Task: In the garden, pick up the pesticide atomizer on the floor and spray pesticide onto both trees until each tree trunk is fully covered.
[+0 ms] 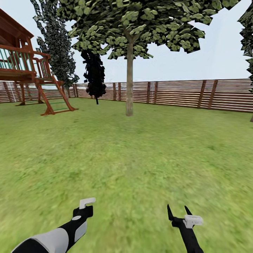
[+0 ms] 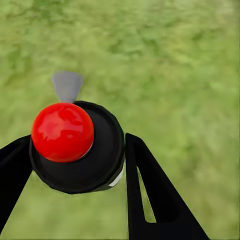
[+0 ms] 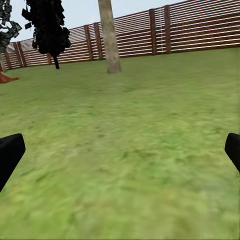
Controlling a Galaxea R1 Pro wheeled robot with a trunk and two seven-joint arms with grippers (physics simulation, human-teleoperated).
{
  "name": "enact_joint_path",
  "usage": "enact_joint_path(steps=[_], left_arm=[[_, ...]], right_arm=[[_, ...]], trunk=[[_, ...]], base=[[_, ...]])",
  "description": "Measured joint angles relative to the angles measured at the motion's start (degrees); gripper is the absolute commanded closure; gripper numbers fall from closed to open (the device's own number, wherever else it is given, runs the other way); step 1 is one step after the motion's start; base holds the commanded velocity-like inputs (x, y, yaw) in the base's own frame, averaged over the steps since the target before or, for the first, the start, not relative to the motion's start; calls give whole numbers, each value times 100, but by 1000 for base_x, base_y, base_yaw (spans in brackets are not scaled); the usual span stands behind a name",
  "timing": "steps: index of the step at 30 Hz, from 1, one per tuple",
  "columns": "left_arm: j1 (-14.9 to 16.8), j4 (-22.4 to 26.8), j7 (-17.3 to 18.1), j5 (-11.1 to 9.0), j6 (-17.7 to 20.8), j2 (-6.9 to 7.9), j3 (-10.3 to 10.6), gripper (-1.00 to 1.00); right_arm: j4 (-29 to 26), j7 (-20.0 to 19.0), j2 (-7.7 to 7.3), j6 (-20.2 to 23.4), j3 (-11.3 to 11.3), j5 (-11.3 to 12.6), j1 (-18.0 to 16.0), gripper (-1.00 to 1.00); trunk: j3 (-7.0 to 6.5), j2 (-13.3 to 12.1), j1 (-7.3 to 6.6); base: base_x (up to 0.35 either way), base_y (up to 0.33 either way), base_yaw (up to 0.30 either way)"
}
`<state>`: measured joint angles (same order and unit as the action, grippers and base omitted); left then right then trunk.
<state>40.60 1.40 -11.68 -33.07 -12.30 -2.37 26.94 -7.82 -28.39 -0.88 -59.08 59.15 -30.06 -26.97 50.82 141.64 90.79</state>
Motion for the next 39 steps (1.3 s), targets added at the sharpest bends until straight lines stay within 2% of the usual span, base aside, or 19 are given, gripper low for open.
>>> enact_joint_path(steps=[39], left_arm=[[-2, 0, 0, 0, 0, 2, -1, 100]], right_arm=[[0, 0, 0, 1, 0, 0, 1, -100]], trunk=[[0, 0, 0]], base=[[337, 0, 0]])
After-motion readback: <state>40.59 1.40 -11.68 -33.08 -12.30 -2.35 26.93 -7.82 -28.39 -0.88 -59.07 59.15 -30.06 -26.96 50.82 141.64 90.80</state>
